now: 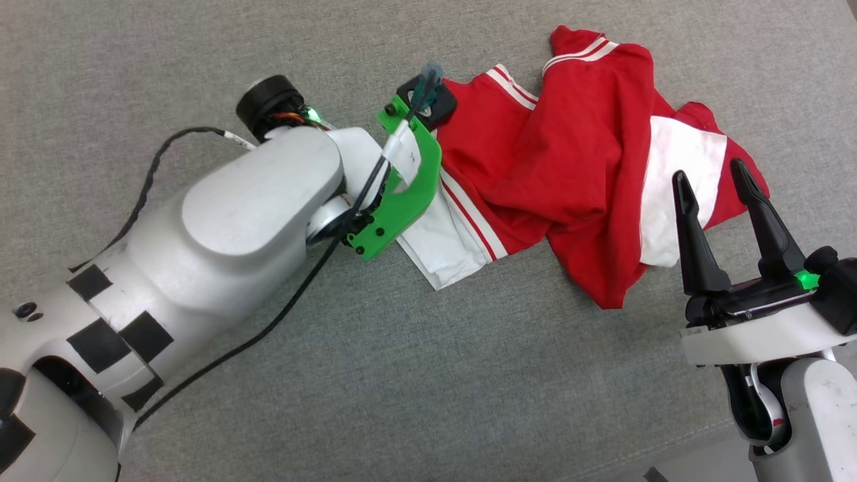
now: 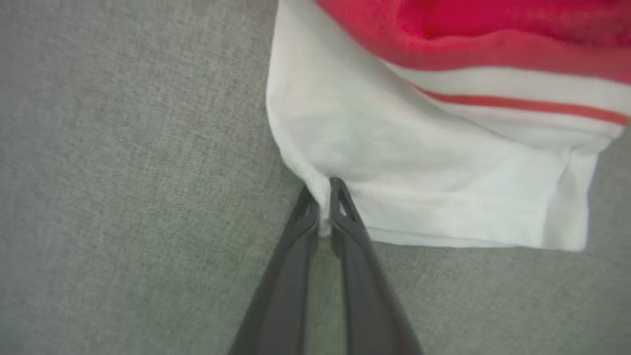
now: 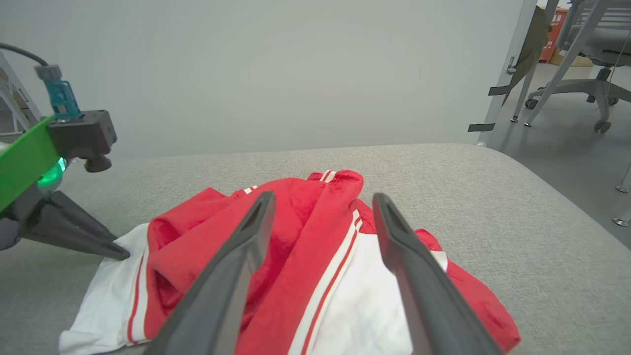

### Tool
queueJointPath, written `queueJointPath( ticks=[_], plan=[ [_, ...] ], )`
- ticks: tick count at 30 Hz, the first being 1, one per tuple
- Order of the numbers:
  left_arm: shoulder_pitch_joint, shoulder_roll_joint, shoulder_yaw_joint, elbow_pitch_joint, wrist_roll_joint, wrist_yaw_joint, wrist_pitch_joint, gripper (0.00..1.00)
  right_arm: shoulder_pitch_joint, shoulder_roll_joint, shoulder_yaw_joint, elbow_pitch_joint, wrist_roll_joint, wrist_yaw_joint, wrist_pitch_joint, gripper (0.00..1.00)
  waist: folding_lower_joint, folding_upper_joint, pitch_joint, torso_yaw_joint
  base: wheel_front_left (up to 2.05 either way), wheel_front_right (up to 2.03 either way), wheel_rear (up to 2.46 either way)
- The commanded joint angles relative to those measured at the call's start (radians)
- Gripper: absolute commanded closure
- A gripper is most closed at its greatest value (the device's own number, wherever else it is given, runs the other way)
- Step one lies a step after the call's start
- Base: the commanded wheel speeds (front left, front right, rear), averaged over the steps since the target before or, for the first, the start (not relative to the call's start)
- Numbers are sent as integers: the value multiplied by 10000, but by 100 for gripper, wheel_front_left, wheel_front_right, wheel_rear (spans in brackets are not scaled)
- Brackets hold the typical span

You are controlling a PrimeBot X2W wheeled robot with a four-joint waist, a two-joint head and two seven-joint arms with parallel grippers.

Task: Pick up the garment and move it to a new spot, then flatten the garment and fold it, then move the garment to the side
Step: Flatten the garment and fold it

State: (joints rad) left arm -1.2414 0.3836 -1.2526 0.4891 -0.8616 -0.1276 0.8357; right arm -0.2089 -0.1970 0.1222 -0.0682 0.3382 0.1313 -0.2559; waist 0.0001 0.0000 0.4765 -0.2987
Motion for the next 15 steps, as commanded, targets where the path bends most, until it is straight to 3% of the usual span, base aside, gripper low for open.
queueJointPath(
  ticks=[1, 5, 8, 15],
  plan=[
    [612, 62, -274, 108, 54, -30, -119, 100, -149, 21, -27, 37, 0, -6, -58, 0, -1, 0, -121, 130, 0, 0, 0],
    [429, 112, -275, -323, 618, -30, -1281, 100, 6, -54, -122, 83, -61, -6, -58, 0, -1, 0, -511, 434, 0, 0, 0],
    [419, 214, -272, -423, 191, -30, -2548, 100, 222, -115, -228, 115, -102, -6, -59, 0, -1, 0, -862, 709, 0, 0, 0],
    [825, 1163, 28, -553, -191, -15, -4850, 100, 768, -206, -512, 142, -197, -6, -59, 0, -1, 0, -1559, 1373, 0, 0, 0]
  ],
)
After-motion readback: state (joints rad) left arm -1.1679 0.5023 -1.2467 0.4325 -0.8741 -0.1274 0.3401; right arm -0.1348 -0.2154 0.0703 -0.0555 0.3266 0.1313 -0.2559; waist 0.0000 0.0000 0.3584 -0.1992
